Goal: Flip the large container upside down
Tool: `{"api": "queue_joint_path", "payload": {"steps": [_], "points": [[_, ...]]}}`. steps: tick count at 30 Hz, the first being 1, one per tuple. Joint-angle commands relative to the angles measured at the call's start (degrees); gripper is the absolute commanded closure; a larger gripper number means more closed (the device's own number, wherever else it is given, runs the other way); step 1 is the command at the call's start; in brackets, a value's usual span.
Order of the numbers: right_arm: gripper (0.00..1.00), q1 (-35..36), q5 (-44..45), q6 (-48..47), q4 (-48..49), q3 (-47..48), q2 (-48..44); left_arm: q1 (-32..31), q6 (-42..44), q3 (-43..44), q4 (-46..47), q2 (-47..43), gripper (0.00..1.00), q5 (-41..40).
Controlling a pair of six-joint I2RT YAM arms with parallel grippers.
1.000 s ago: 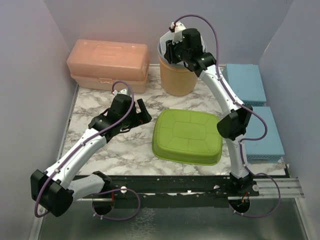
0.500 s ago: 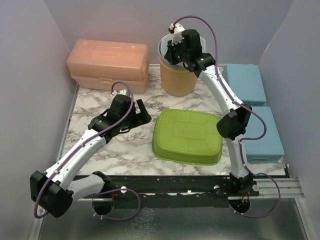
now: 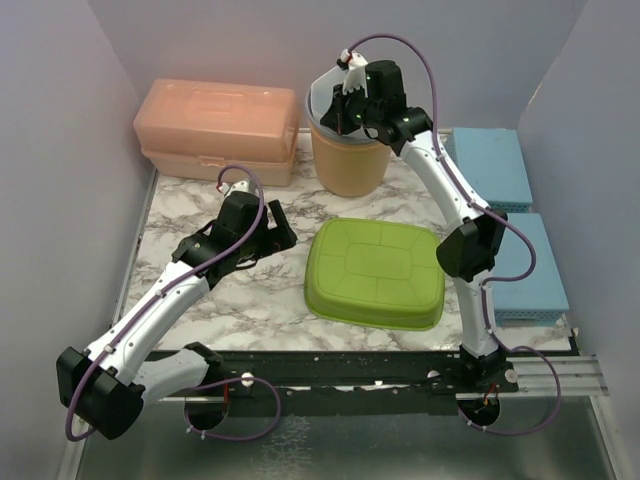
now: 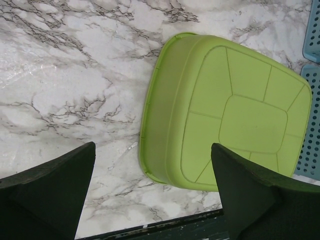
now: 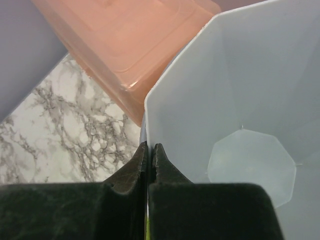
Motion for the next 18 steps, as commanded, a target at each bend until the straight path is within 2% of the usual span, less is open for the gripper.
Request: {"api": "queue_joint_path", "payload": {"steps": [1, 6, 11, 18], "points": [[1.0, 1.7, -8.6, 4.4, -2.9, -2.6, -3.8, 0.3, 0.9, 2.0, -2.0, -1.0, 0.01, -3.2], [1.0, 2.9, -10.4, 6.0, -2.6, -5.3, -6.4, 0.3, 1.0, 3.0, -3.2, -1.4, 0.01, -6.3], [0.99, 4.4, -17.2, 8.7, -2.8, -8.0, -8.9, 0.4, 1.5, 6.0, -6.2, -1.5, 0.01, -9.8], [0.99, 9.1, -17.8, 10.8, -0.1, -12.4, -11.6, 0.5, -0.6, 9.2, -10.3, -2.7, 0.01, -18.7]]}}
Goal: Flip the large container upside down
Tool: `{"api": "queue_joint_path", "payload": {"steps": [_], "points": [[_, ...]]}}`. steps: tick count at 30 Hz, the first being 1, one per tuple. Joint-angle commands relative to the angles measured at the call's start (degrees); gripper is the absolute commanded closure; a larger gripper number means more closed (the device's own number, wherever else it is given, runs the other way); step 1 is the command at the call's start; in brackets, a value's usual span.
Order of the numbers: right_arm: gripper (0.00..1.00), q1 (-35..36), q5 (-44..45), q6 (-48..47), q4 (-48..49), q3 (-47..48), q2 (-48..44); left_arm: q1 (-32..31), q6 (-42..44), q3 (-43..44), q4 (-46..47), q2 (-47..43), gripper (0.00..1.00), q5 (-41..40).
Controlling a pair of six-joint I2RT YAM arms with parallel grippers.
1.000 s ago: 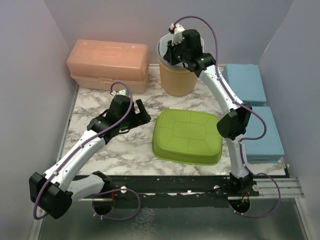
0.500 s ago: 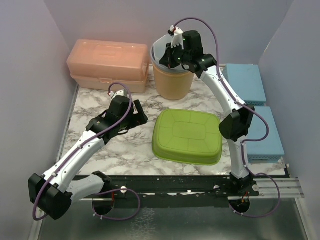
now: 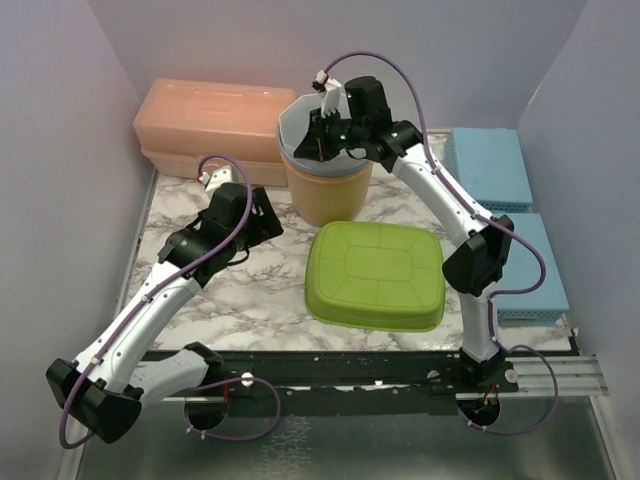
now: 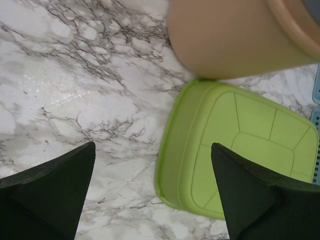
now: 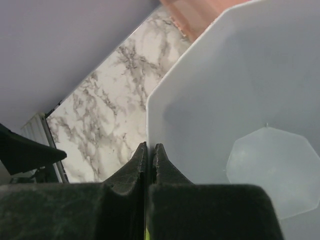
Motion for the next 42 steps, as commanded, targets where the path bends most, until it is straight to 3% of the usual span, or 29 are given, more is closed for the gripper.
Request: {"api": "queue_joint_path", "payload": {"steps": [1, 14, 38, 40, 42], "points": [[1.0, 3.6, -6.4, 5.3, 1.7, -2.1, -3.8, 0.5, -1.5, 2.7, -4.7, -2.3, 0.01, -9.5], [0.99, 6.8, -12.5, 12.8, 6.2, -4.5, -4.0, 0.4, -5.3, 5.6, -9.8, -9.4, 0.01, -19.1], [0.99, 19.6, -17.2, 15.6, 10.5, 8.2, 6.2, 0.5, -7.2, 20.3, -20.1, -15.6, 0.01, -34.4], [0.96, 19.6, -16.1, 14.6, 10.2, 8.5, 5.3, 0.5, -6.7, 21.3, -20.2, -15.6, 0.01, -34.5], [0.76, 19.7, -14.8, 12.8, 9.6, 8.4, 3.6, 0.5, -5.8, 22.0, -19.6, -15.6, 0.01, -34.0]]}}
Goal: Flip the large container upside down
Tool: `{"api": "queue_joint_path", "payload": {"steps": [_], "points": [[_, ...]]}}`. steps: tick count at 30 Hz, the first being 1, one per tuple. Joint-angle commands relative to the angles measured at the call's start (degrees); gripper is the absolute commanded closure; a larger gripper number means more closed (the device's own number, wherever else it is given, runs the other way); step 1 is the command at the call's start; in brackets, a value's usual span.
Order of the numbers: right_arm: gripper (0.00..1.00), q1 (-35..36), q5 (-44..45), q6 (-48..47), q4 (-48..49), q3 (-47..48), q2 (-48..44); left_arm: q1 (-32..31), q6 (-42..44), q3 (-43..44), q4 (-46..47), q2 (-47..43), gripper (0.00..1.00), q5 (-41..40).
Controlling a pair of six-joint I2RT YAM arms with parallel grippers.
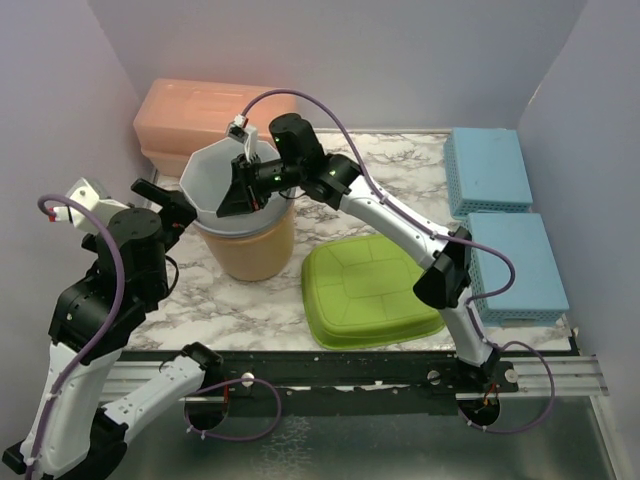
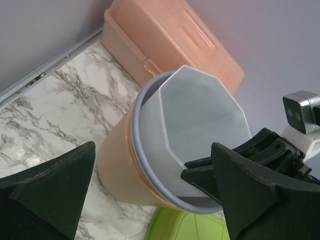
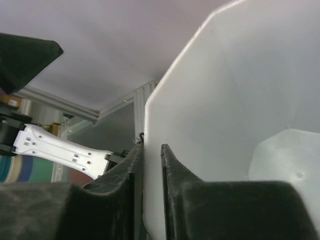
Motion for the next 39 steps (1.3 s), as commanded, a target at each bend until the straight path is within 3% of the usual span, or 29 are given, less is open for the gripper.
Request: {"api": "queue_joint_path", "payload": {"steps": [1, 4, 5, 9, 12, 15, 17, 20, 23, 28, 30, 32, 35, 39], "points": [[0.66, 0.8, -2.4, -0.5, 2.9, 2.8, -3.4, 0.2, 1.9, 2.3, -1.1, -0.2, 0.01, -1.9], [0.41, 0.7, 1.4, -3.1, 2.4, 1.6, -7.0, 0.2, 3.5, 2.8, 0.8, -0.1, 0.01, -0.4], [0.36, 0.7, 3.3, -4.0, 2.3, 0.9, -8.4, 0.2, 4.1, 2.9, 1.4, 0.0, 0.01, 0.4], [0.35, 0.7, 13.5, -7.9, 1.6, -5.3, -16.1, 0.2, 7.6, 4.4, 4.2, 1.2, 0.01, 4.8], [0.34, 0.7, 27.6, -9.9, 7.5, -20.2, -28.1, 0.2, 12.4, 5.7, 6.2, 2.9, 0.01, 10.4], [0.29, 0.7, 43.5, -9.1, 21.2, -43.5, -44.6, 0.2, 17.2, 5.7, 9.0, 5.0, 0.01, 19.0], [0.26, 0.7, 51.3, -8.6, 24.4, -53.6, -52.8, 0.2, 18.8, 5.5, 10.7, 7.0, 0.01, 25.8], [0.25, 0.7, 62.8, -3.6, 14.0, -57.8, -58.7, 0.2, 20.2, 5.3, 13.6, 9.8, 0.01, 37.4], [0.25, 0.7, 74.7, 13.4, 1.3, -63.2, -62.7, 0.2, 22.2, 5.7, 15.4, 12.4, 0.01, 45.2], [0.25, 0.7, 64.8, 25.3, 1.7, -80.3, -71.7, -2.1, 24.2, 5.2, 18.0, 16.7, 0.01, 59.2], [0.25, 0.7, 60.1, 25.7, 2.9, -84.4, -74.3, -6.4, 24.3, 4.2, 18.1, 18.5, 0.01, 59.9], [0.25, 0.7, 58.1, 27.3, 1.0, -86.3, -76.3, -12.7, 22.6, 2.2, 18.0, 19.9, 0.01, 56.4], [0.25, 0.7, 57.5, 31.1, -5.3, -88.6, -80.1, -23.4, 18.7, -2.5, 18.6, 19.9, 0.01, 44.6], [0.25, 0.7, 51.8, 35.7, -10.6, -94.3, -87.8, -32.8, 12.7, -9.8, 18.5, 19.3, 0.01, 35.6]]}}
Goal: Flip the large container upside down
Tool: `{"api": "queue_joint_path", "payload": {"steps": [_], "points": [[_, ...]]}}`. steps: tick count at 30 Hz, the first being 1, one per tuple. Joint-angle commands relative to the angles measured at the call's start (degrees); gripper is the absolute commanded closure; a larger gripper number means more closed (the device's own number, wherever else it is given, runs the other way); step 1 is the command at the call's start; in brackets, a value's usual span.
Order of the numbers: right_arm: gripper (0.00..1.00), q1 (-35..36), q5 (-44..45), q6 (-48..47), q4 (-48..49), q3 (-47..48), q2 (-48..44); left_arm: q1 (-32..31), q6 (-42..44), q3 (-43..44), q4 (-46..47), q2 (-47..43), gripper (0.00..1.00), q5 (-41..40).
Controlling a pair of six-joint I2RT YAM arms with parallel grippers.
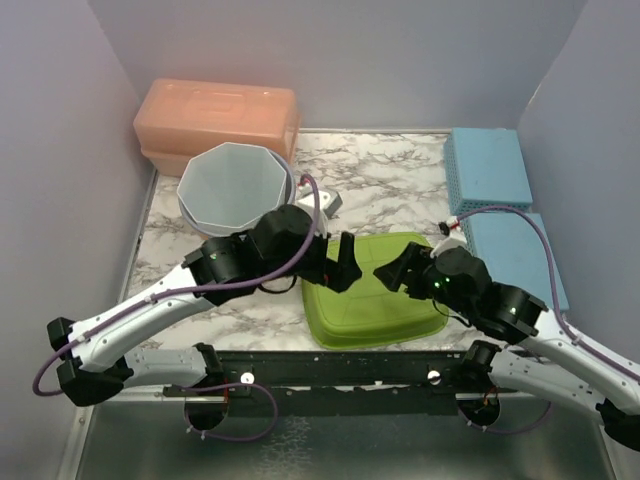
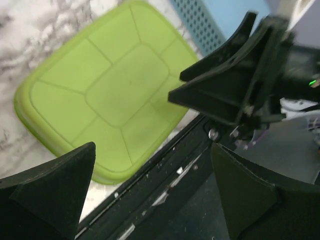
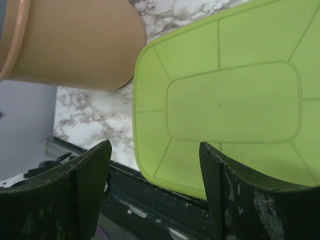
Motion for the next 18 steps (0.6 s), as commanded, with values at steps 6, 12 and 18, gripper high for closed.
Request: {"api": "queue_joint_path", "payload": {"steps": [6, 12, 18], "points": [[0.23, 0.3, -18.3, 8.2, -9.3, -10.5, -11.7, -12.7, -16.9, -16.0, -1.7, -3.3, 0.01, -16.4], [0.23, 0.3, -26.0, 8.8, -4.0, -15.8, -9.8, -12.8, -18.7, -24.5, -3.9, -3.1, 0.1, -13.2], [0.22, 0.3, -31.7, 8.0, 3.0, -19.0, -8.7, -12.9, -21.0, -28.3, -1.5, -3.8, 0.06, -13.3]]}}
